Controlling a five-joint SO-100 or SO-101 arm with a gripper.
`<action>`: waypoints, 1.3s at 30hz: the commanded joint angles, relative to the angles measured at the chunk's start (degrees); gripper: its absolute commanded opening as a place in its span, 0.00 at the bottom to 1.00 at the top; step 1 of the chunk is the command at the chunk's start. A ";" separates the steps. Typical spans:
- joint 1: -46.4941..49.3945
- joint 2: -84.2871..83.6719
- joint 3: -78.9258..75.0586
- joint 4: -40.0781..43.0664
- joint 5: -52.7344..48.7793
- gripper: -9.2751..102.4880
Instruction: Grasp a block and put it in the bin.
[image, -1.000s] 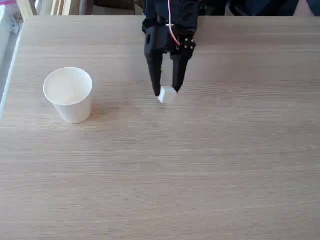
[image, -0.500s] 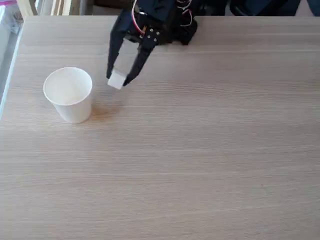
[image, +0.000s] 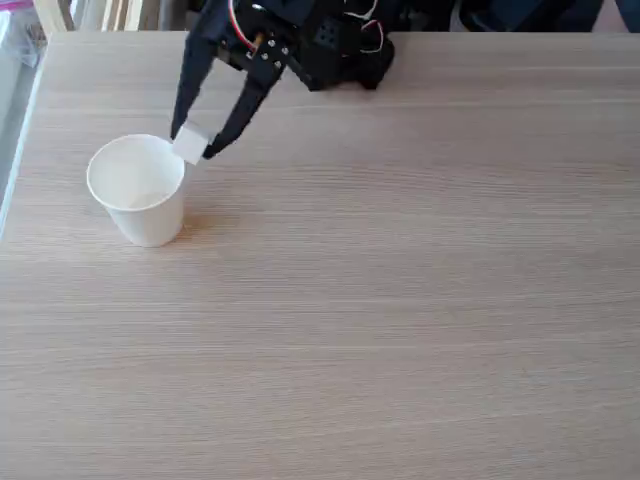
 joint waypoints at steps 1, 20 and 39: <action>0.79 -4.13 -3.78 -1.67 1.05 0.15; 7.65 -16.70 -10.90 -3.52 6.15 0.15; 9.05 -19.16 -11.43 -3.52 7.38 0.26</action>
